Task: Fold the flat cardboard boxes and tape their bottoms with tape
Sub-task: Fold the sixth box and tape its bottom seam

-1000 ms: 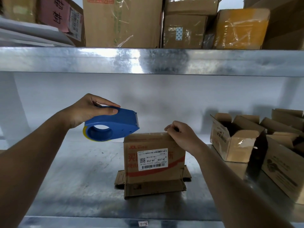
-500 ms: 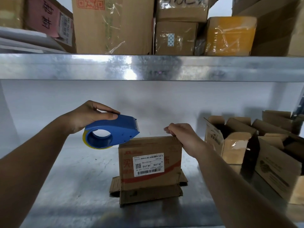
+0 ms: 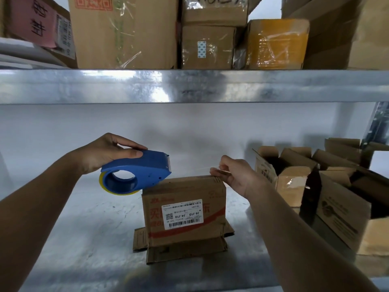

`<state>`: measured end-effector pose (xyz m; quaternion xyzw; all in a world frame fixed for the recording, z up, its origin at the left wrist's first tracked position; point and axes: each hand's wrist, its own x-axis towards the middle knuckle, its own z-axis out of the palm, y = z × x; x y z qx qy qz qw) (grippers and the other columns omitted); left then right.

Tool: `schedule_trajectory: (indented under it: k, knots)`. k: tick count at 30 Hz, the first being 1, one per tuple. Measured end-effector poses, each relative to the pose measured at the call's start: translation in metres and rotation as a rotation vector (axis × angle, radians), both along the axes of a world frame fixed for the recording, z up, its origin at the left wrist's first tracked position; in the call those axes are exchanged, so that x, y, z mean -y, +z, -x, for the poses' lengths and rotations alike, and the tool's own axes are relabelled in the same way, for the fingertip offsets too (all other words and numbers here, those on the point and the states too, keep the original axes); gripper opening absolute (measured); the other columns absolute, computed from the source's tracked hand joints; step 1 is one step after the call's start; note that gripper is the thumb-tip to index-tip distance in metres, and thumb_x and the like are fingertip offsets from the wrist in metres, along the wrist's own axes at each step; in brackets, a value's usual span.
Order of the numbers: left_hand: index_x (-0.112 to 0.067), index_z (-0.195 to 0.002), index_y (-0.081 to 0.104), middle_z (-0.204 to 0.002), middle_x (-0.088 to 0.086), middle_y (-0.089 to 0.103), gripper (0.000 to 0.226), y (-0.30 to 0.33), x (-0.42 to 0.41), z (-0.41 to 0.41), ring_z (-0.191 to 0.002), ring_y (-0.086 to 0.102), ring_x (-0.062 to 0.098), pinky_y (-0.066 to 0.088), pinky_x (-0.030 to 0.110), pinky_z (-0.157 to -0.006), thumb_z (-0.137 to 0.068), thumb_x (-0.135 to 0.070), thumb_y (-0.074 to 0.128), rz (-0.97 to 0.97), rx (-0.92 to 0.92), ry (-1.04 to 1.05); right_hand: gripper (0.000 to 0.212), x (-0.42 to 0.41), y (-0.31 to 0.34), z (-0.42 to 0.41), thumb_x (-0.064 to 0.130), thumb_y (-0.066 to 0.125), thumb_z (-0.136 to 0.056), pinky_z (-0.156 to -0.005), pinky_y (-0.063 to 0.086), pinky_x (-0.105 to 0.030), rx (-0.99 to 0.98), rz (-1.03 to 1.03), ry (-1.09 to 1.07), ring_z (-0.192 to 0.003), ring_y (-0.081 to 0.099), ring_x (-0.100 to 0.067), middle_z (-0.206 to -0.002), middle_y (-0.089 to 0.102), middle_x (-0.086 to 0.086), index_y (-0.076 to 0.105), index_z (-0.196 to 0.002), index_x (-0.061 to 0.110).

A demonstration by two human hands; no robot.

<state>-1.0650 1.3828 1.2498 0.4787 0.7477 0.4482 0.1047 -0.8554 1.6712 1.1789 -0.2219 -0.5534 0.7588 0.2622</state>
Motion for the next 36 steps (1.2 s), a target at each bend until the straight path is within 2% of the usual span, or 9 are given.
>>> schedule_trajectory:
  k: [2,7,10,14,18,25,30,34,36]
  knots:
    - [-0.033,-0.109,0.082,-0.105,0.001,0.08,0.089,-0.002,0.002,0.001,-0.093,0.076,0.027,0.061,0.036,-0.08,-0.035,-0.082,0.088,-0.022,-0.006,0.001,0.018,0.001,-0.002,-0.001,0.0,0.057,-0.091,-0.086,0.064,-0.036,-0.003,-0.016,-0.029,-0.101,0.076,-0.034,-0.093,0.063,-0.02,0.054,-0.074,0.004]
    - [-0.031,-0.107,0.083,-0.101,0.003,0.08,0.088,0.007,-0.002,-0.004,-0.09,0.077,0.024,0.062,0.026,-0.074,-0.034,-0.08,0.089,-0.018,-0.031,-0.022,0.018,0.002,0.006,-0.001,0.016,0.067,-0.085,-0.079,0.066,-0.042,0.222,-0.405,-0.24,-0.081,0.077,-0.029,-0.085,0.072,-0.015,0.067,-0.079,-0.001]
    - [-0.033,-0.104,0.083,-0.099,0.002,0.081,0.087,0.01,-0.005,-0.005,-0.09,0.077,0.024,0.06,0.032,-0.078,-0.032,-0.082,0.088,0.014,-0.054,-0.015,0.012,0.0,0.012,-0.006,0.012,0.064,-0.086,-0.07,0.066,-0.039,0.285,-0.353,-0.139,-0.071,0.077,-0.028,-0.08,0.066,-0.01,0.065,-0.078,0.003]
    - [-0.034,-0.104,0.083,-0.099,0.002,0.081,0.082,0.009,-0.005,-0.004,-0.09,0.077,0.024,0.061,0.036,-0.083,-0.037,-0.081,0.087,0.042,-0.059,0.002,0.013,-0.009,0.002,-0.011,0.012,0.069,-0.089,-0.075,0.066,-0.043,0.43,-0.279,0.038,-0.084,0.078,-0.033,-0.095,0.074,-0.016,0.068,-0.091,0.0]
    - [-0.034,-0.102,0.084,-0.099,0.003,0.08,0.033,0.01,-0.008,-0.008,-0.096,0.075,0.029,0.06,0.043,-0.09,-0.072,-0.048,0.087,0.082,-0.074,0.017,0.017,-0.022,-0.01,-0.019,0.02,0.075,-0.09,-0.075,0.063,-0.038,0.514,-0.148,0.167,-0.088,0.076,-0.03,-0.1,0.072,-0.014,0.07,-0.098,0.006]
    - [-0.037,-0.104,0.083,-0.101,0.0,0.08,0.087,0.013,-0.012,-0.009,-0.094,0.076,0.024,0.061,0.041,-0.09,-0.033,-0.086,0.084,0.11,-0.079,-0.007,0.016,-0.028,-0.011,-0.02,0.023,0.067,-0.093,-0.07,0.062,-0.035,0.538,-0.053,0.292,-0.08,0.073,-0.026,-0.093,0.064,-0.009,0.061,-0.081,0.014]
    - [-0.037,-0.103,0.083,-0.1,0.0,0.08,0.084,0.014,-0.012,-0.011,-0.094,0.076,0.024,0.061,0.041,-0.089,-0.035,-0.085,0.085,0.12,-0.08,0.01,0.007,-0.016,0.01,-0.014,0.01,0.058,-0.094,-0.078,0.064,-0.048,0.499,-0.248,0.211,-0.085,0.075,-0.037,-0.094,0.072,-0.018,0.052,-0.09,0.009]
    - [-0.034,-0.101,0.084,-0.098,0.002,0.08,0.036,0.015,-0.013,-0.016,-0.096,0.075,0.029,0.061,0.044,-0.091,-0.07,-0.051,0.088,0.13,-0.089,0.03,0.007,-0.011,0.029,-0.018,0.005,0.053,-0.095,-0.078,0.064,-0.053,0.529,-0.351,0.197,-0.083,0.076,-0.046,-0.092,0.076,-0.028,0.053,-0.102,0.003]
    - [-0.035,-0.102,0.084,-0.098,0.001,0.08,0.048,0.016,-0.012,-0.016,-0.094,0.076,0.026,0.061,0.042,-0.089,-0.061,-0.061,0.089,0.138,-0.088,0.024,0.017,-0.01,0.027,-0.023,0.006,0.058,-0.097,-0.08,0.064,-0.052,0.533,-0.349,0.203,-0.084,0.077,-0.044,-0.092,0.076,-0.028,0.054,-0.112,-0.001]
